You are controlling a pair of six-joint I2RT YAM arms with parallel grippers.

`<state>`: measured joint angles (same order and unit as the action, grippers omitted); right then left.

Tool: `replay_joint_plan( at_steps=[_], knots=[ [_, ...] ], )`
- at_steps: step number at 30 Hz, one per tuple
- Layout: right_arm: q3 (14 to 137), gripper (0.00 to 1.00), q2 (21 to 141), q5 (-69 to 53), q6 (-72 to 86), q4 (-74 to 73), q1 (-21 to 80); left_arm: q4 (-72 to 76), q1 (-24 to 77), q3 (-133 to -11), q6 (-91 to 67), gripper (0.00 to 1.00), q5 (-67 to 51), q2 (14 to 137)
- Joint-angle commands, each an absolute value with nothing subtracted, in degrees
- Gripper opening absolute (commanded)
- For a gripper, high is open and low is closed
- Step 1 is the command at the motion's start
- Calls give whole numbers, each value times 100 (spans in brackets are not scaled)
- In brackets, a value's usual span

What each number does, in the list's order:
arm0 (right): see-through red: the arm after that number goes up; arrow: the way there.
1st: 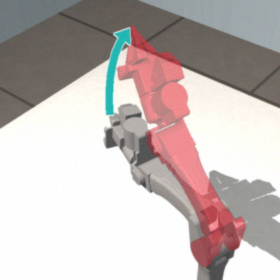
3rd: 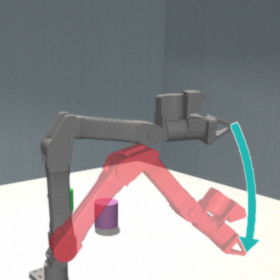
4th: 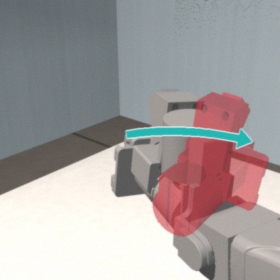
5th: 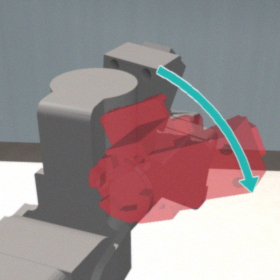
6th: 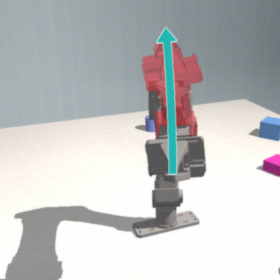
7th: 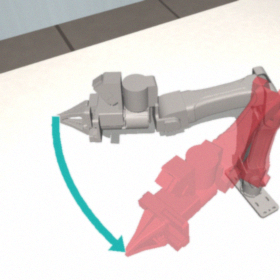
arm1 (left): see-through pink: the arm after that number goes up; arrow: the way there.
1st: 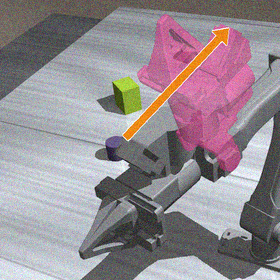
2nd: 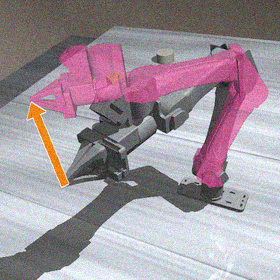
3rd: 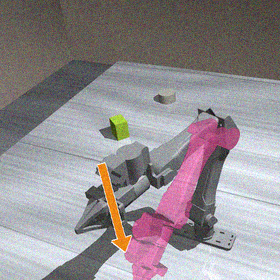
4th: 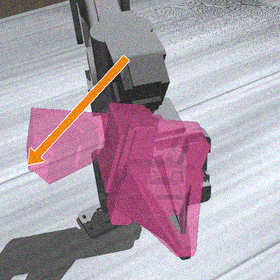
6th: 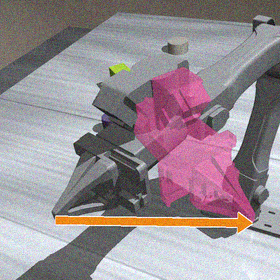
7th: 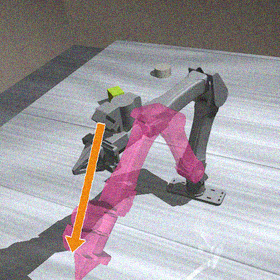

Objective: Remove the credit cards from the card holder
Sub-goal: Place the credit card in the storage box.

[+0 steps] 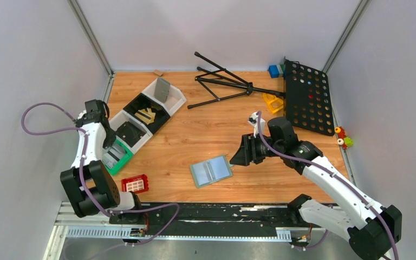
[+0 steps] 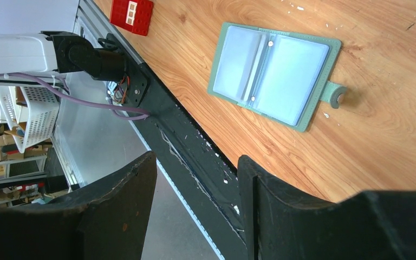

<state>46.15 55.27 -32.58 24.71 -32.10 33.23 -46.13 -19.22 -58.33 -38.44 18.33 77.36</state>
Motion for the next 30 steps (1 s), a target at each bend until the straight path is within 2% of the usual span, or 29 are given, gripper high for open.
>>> replay_joint_plan(
  at_steps=[1, 4, 7, 8, 9, 15, 19, 24, 30],
  knots=[
    [4857, 56, 5554, -3392, 2463, -3077, 3312, -4134, -2257, -5788, -3725, 11, 1377, 7852],
    [4902, 57, 5591, -3394, 2456, -3076, 3306, -4138, -2266, -5808, -3533, 28, 1180, 7809],
    [4919, 57, 5616, -3413, 2456, -3053, 3306, -4327, -2265, -5763, -3542, 63, 1565, 7489],
    [4916, 56, 5628, -3428, 2459, -3029, 3306, -4372, -2267, -5735, -3557, 71, 1620, 7344],
    [4895, 56, 5638, -3442, 2465, -2995, 3313, -4380, -2268, -5694, -3585, 74, 1626, 7208],
    [4826, 56, 5753, -3587, 2494, -2858, 3307, -4570, -2348, -5574, -3528, 71, 1863, 6605],
    [4792, 56, 5705, -3604, 2483, -2838, 3307, -4493, -3010, -5346, -3440, 68, 1382, 6423],
    [4714, 56, 5629, -3634, 2531, -2763, 3309, -4598, -3408, -5359, -3067, 61, 1241, 6826],
    [4889, 56, 5398, -3595, 2478, -2953, 3312, -4686, -3456, -5565, -3203, 59, 1263, 7539]
  ],
)
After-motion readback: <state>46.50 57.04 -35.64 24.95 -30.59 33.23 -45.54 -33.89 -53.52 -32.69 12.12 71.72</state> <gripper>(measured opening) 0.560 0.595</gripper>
